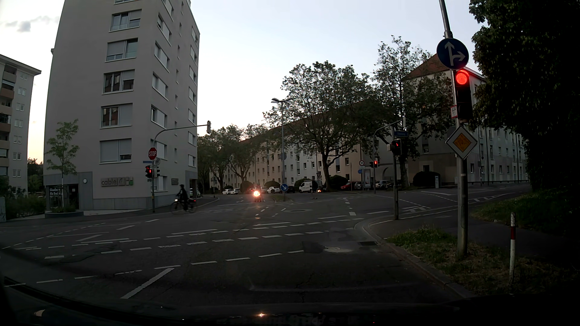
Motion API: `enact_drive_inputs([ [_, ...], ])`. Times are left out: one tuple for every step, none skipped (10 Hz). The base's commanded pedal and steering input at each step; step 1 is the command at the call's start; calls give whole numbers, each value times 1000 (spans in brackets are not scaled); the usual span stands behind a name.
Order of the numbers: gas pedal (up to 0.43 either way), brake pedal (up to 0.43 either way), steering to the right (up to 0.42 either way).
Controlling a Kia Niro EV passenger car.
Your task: Follow the waypoints while adhering to traffic rules and regulations
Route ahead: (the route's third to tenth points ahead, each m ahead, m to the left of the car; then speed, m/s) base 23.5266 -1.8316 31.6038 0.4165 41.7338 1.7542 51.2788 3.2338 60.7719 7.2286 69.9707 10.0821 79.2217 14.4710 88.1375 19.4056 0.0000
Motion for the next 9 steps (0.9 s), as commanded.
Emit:
enact_drive_inputs([
  [0,238,0],
  [0,238,0],
  [0,238,0],
  [0,244,0],
  [0,238,0],
  [0,238,0],
  [0,238,0],
  [0,238,0],
  [0,238,0],
])
